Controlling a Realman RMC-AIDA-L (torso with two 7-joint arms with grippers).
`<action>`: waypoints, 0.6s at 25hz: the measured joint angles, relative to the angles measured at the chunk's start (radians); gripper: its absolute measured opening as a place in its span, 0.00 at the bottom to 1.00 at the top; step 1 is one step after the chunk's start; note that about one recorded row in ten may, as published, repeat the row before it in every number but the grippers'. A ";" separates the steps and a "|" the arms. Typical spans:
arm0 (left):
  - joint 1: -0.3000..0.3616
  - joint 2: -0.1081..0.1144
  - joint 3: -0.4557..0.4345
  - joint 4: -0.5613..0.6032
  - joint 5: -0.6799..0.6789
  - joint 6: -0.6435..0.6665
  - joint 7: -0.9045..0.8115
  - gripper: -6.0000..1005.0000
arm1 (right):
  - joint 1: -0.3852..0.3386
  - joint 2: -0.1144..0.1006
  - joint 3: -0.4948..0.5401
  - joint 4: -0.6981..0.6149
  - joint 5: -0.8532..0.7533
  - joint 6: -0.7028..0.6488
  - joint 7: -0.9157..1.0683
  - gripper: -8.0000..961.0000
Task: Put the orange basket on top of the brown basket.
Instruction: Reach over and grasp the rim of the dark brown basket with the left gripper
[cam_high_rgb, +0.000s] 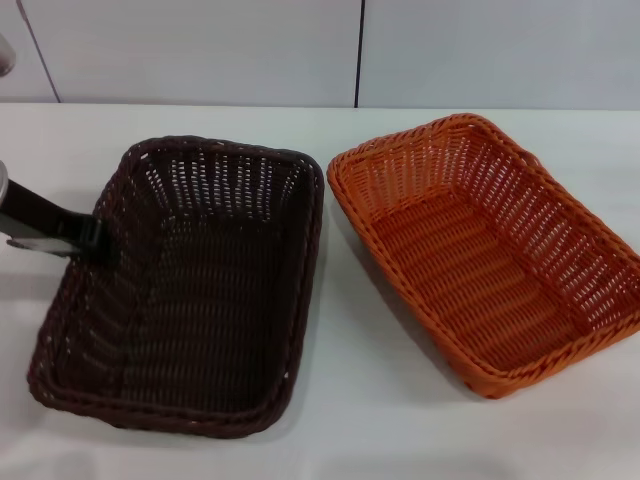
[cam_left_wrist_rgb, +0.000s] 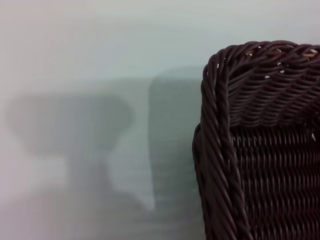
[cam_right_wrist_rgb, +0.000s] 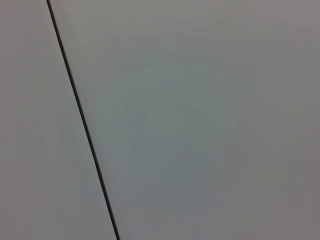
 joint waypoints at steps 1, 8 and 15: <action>0.000 0.000 0.000 0.000 0.000 0.000 0.000 0.20 | 0.000 0.000 0.000 0.000 0.000 0.000 0.000 0.70; 0.011 0.014 -0.010 -0.082 -0.006 -0.032 0.037 0.19 | 0.003 0.000 0.009 0.001 0.009 0.000 0.000 0.70; 0.006 0.018 -0.063 -0.176 -0.016 -0.084 0.118 0.19 | 0.000 0.000 0.009 0.001 0.011 0.000 0.000 0.70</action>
